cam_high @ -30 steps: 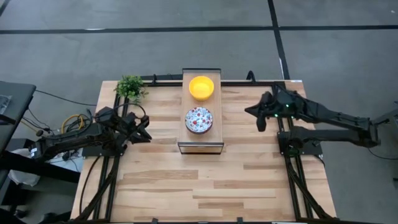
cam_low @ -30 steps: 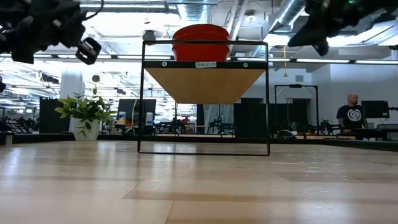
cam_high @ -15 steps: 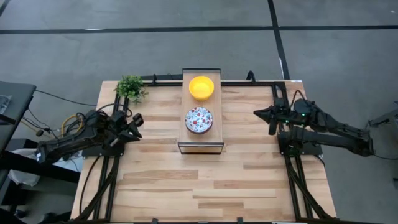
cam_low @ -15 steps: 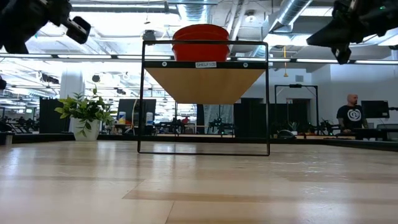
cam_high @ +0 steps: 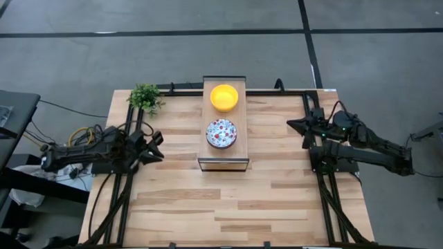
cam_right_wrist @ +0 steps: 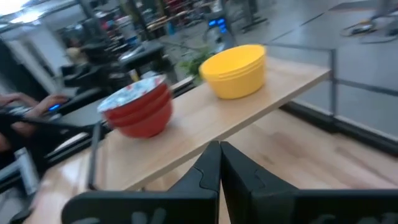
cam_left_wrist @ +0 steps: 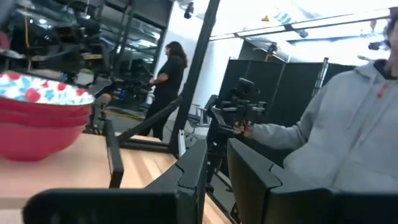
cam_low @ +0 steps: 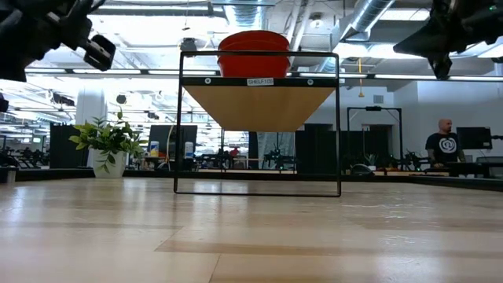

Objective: Pick & Place Mini bowls
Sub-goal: Return to Home Position

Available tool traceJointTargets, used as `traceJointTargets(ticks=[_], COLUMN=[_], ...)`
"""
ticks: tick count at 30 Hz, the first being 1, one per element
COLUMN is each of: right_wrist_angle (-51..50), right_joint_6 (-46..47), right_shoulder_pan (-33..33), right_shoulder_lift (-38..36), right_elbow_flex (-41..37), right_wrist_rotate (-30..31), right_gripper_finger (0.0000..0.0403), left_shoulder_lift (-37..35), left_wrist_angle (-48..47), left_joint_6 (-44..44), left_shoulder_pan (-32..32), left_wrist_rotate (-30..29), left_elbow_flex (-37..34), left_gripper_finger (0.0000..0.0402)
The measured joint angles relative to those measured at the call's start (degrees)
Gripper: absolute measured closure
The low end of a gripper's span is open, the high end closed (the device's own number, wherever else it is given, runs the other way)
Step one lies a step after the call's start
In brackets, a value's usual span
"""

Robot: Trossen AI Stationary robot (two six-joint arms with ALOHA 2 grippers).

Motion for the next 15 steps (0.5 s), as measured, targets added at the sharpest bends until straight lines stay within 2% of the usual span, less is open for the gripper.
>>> traceJointTargets(ticks=[4, 8, 11, 15], right_wrist_angle=[0.2, 1.9, 7.4, 14.9], right_joint_6=[-0.1, 0.6, 1.6, 3.7], right_shoulder_pan=[0.0, 0.0, 0.2, 1.6], right_shoulder_lift=[0.5, 0.5, 0.9, 0.9], right_elbow_flex=[0.0, -0.3, -3.4, -8.4], right_wrist_rotate=[2.6, 2.5, 0.4, -3.1], right_gripper_finger=[0.0403, 0.0403, 0.0403, 0.0403], left_shoulder_lift=[0.0, 0.0, 0.1, 1.4], left_wrist_angle=[-1.2, -1.6, -1.7, -3.0], left_joint_6=[1.6, 1.9, 1.2, 3.7], left_shoulder_pan=[-3.6, -4.3, -4.3, -4.3], left_wrist_rotate=[-2.4, -8.8, -11.9, -13.1], left_elbow_flex=[0.0, 0.0, 0.0, 0.0], left_gripper_finger=[0.0339, 0.0339, 0.0339, 0.0339])
